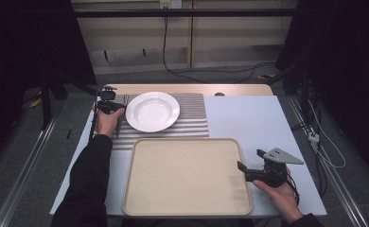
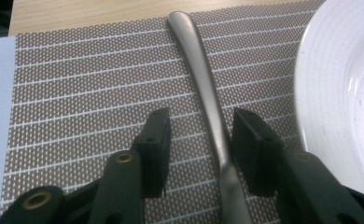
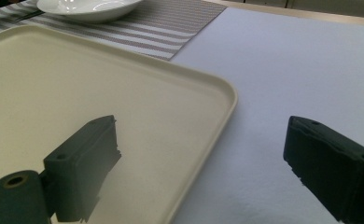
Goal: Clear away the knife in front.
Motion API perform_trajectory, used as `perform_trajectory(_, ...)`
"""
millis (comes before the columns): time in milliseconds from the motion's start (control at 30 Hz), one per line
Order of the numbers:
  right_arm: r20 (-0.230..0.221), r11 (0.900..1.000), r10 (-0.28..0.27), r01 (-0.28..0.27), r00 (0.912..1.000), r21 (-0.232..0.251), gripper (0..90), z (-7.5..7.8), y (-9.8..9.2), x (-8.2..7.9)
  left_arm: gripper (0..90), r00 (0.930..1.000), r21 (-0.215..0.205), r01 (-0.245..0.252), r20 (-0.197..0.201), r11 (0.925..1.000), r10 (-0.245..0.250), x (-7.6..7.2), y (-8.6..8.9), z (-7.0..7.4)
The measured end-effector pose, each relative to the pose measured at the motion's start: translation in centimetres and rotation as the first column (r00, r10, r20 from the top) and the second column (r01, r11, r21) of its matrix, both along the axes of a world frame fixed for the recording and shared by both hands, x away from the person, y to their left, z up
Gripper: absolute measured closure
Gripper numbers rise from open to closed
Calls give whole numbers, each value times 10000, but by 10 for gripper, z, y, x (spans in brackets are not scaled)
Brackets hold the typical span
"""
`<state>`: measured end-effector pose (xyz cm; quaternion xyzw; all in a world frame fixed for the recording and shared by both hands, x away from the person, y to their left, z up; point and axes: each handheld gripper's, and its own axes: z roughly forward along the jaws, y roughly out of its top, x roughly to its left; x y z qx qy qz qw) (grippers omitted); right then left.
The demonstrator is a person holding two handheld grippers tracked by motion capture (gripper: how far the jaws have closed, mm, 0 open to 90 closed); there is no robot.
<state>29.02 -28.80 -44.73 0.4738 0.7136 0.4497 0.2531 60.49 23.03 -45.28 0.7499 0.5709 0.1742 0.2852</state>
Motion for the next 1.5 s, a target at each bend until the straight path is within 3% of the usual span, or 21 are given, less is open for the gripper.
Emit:
perform_trajectory(133, 16, 10000, 2, -2, 10000, -11, 100, 0, 0, -1, 719, 9993, 270, 355, -159, 9990, -351, 1, -6, 2)
perform_trajectory(167, 21, 10000, 7, -7, 10000, 13, 100, 0, 0, -1, 770, 9981, 149, 562, -248, 9983, -558, 1, -7, 2)
perform_trajectory(233, 4, 10000, 50, -50, 10000, 10, 100, 0, 1, -1, 776, 9981, 215, 572, -258, 9981, -567, 1, -7, 2)
perform_trajectory(433, -44, 9999, 112, -112, 9999, 9, 100, 0, 3, 0, 796, 9936, 372, 755, -873, 9964, -721, -3, -1, 7)
perform_trajectory(633, -51, 9999, 133, -133, 9999, -50, 100, 0, 3, 0, 798, 9848, 589, 1032, -1465, 9929, -936, -8, 3, 12)
perform_trajectory(833, -49, 10000, 86, -86, 10000, 26, 100, 0, 2, 0, 774, 9884, 298, 893, -1260, 9956, -849, -5, 4, 10)
perform_trajectory(1100, -59, 9999, 141, -141, 9999, 59, 101, 0, 3, 0, 784, 9889, 644, 956, -1203, 9933, -874, -5, -1, 10)
perform_trajectory(1500, -71, 9998, 178, -178, 9998, 10, 101, 0, 2, 0, 799, 9879, 756, 929, -1312, 9928, -825, -4, -4, 11)
